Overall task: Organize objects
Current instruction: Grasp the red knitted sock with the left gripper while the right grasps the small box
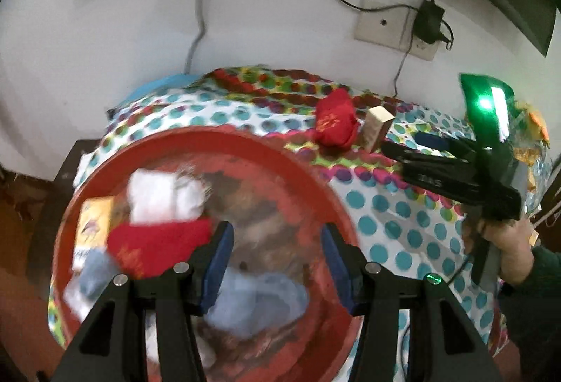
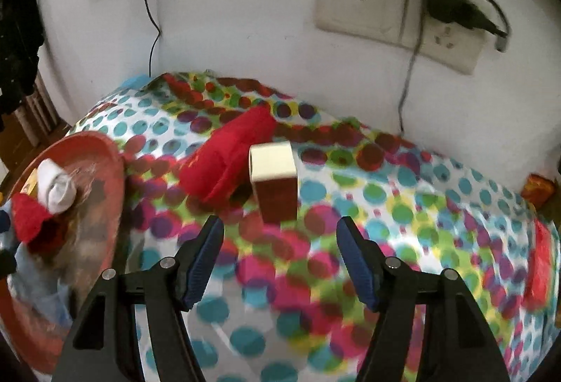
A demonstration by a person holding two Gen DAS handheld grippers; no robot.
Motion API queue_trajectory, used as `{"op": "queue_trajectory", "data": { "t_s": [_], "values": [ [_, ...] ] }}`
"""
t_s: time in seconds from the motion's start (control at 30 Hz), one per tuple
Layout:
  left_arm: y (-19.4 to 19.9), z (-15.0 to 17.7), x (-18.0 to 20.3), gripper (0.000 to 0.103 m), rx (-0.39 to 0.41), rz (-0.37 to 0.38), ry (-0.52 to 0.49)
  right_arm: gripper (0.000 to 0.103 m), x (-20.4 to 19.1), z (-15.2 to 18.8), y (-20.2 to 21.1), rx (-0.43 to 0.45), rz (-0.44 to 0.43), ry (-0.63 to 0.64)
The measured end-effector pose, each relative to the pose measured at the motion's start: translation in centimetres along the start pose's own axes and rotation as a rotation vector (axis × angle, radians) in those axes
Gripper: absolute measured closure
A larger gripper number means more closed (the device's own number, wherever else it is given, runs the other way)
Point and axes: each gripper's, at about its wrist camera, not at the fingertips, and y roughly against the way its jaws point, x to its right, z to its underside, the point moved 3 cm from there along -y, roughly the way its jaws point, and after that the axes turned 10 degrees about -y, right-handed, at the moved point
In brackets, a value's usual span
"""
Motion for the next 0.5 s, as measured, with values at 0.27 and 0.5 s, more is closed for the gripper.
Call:
{"op": "queue_trajectory", "data": {
  "t_s": [0.27,0.5],
  "values": [
    [-5.3,-4.9,2.6,0.049,-0.03,0.017,-0.055,0.075,0.8,-1.4,-4.3,-0.038,-0.041,0.029],
    [-10.9,-9.5,5.4,0.049,-0.057,-0.007,-0.107,0.075,2.9,0.7,-1.6,-0.009,-0.044,-0.006]
  ]
}}
